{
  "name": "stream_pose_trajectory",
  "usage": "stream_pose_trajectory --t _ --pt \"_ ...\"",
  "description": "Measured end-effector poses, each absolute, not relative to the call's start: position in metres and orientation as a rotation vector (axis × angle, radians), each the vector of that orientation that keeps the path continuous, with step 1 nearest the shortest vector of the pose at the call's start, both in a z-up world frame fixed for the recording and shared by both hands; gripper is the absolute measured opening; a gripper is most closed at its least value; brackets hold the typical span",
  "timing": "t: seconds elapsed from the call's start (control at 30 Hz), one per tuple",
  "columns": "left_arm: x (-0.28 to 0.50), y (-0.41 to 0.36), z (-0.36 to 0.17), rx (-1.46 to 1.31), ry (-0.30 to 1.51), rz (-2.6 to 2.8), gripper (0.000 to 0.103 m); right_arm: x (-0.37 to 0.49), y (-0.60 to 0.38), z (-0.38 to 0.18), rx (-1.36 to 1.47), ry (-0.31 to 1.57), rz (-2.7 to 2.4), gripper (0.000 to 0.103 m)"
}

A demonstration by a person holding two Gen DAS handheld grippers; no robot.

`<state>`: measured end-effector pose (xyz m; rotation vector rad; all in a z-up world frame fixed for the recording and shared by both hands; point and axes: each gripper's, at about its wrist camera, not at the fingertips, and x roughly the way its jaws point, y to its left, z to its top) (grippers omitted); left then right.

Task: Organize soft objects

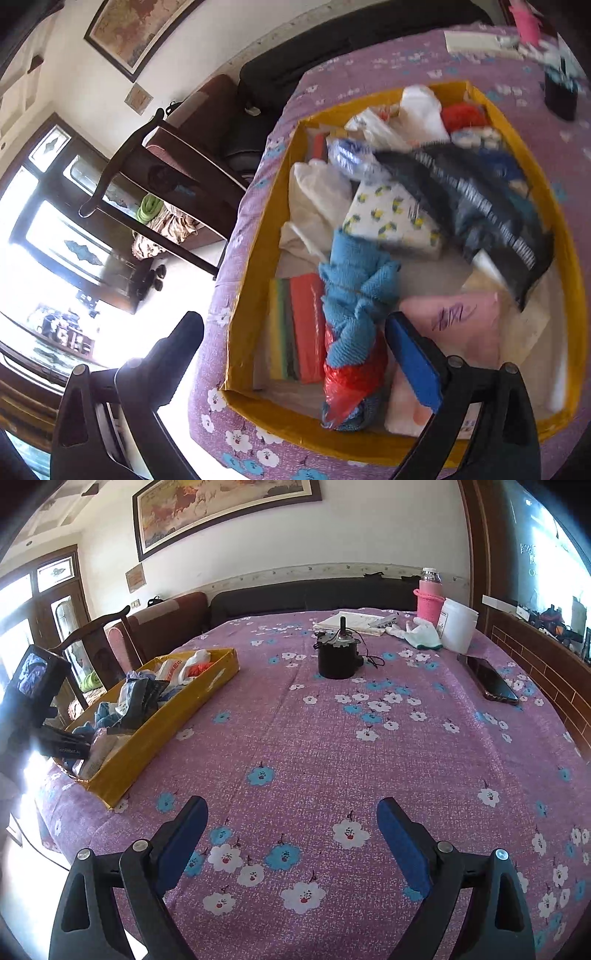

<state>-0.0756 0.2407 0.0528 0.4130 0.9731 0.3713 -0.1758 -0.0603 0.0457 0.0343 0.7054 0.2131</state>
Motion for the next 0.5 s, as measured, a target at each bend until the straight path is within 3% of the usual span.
stream_pose_trajectory --t 0.17,0.33,0.37,0.43,0.5 --pt "-0.035 0.247 0.091 0.298 0.887 0.441 0.1 -0.173 -0.068 0.05 0.049 0.694 0.193 0.095" --pt "0.002 0.223 0.042 0.388 1.021 0.397 0.1 -0.167 -0.073 0.053 0.047 0.687 0.186 0.095" --pt "-0.002 0.206 0.027 0.463 1.039 0.368 0.093 -0.164 -0.075 0.056 0.039 0.676 0.183 0.095" --pt "-0.009 0.196 0.03 0.536 1.009 0.349 0.091 -0.157 -0.078 0.063 0.021 0.653 0.176 0.095" --pt "-0.01 0.21 0.047 0.425 1.038 0.288 0.091 -0.144 -0.083 0.073 0.008 0.622 0.171 0.095"
